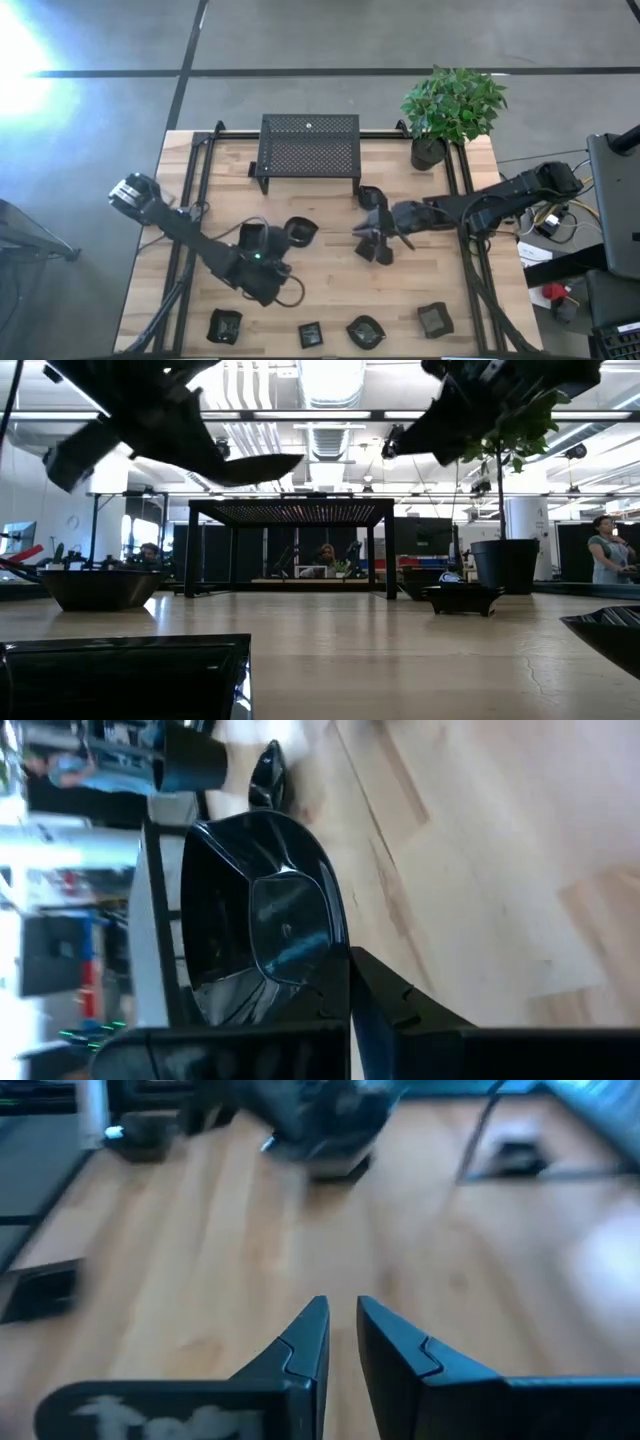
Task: Pick & Place Mini shaped plates
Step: Stack the black leaf shaped plate on top of the other black leaf shaped plate
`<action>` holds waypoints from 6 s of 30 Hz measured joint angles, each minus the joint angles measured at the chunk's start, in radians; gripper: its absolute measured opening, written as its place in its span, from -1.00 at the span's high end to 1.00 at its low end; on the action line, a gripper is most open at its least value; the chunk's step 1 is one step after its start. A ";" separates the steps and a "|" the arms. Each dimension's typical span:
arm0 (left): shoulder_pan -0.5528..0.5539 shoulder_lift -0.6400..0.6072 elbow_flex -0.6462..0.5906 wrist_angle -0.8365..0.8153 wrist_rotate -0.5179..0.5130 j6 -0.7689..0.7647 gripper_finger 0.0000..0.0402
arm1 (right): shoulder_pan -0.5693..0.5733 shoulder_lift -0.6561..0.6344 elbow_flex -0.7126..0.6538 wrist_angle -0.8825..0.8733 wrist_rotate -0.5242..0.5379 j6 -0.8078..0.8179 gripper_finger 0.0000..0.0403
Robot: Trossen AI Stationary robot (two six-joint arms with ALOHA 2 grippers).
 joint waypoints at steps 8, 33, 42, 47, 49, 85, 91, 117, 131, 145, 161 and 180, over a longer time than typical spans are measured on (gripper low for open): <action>0.028 0.101 0.064 0.000 -0.011 0.219 1.00 | 0.062 0.000 0.000 0.122 0.183 -0.167 0.73; 0.112 0.151 0.097 0.141 -0.019 0.615 1.00 | 0.054 0.024 0.000 0.209 0.191 -0.112 0.40; 0.127 0.151 0.116 0.146 -0.051 0.661 1.00 | 0.033 0.118 0.000 0.218 0.183 -0.015 0.45; 0.128 0.152 0.118 0.146 -0.052 0.666 1.00 | 0.017 0.152 0.000 0.282 0.183 0.000 0.48; 0.128 0.152 0.118 0.146 -0.053 0.665 1.00 | 0.004 0.160 0.000 0.286 0.184 0.002 0.50; 0.127 0.152 0.116 0.172 -0.065 0.649 1.00 | -0.041 0.243 0.000 0.371 0.135 -0.013 0.96; 0.128 0.152 0.116 0.172 -0.072 0.634 0.97 | -0.041 0.243 0.000 0.372 0.134 -0.028 0.96; 0.105 0.150 0.115 0.167 -0.153 0.530 0.61 | -0.039 0.166 0.000 0.239 0.252 0.021 0.96; 0.088 0.142 0.115 0.166 -0.157 0.294 0.61 | -0.028 -0.047 0.000 -0.110 0.302 0.287 0.96; 0.163 0.087 0.108 0.169 -0.205 -0.012 0.61 | -0.028 -0.176 0.000 -0.417 0.321 0.599 0.96; 0.202 -0.003 0.107 0.171 -0.259 -0.291 0.61 | -0.029 -0.174 0.000 -0.574 0.329 0.813 0.96; 0.204 -0.007 0.107 0.171 -0.322 -0.308 0.61 | -0.029 -0.159 0.000 -0.727 0.460 1.221 0.96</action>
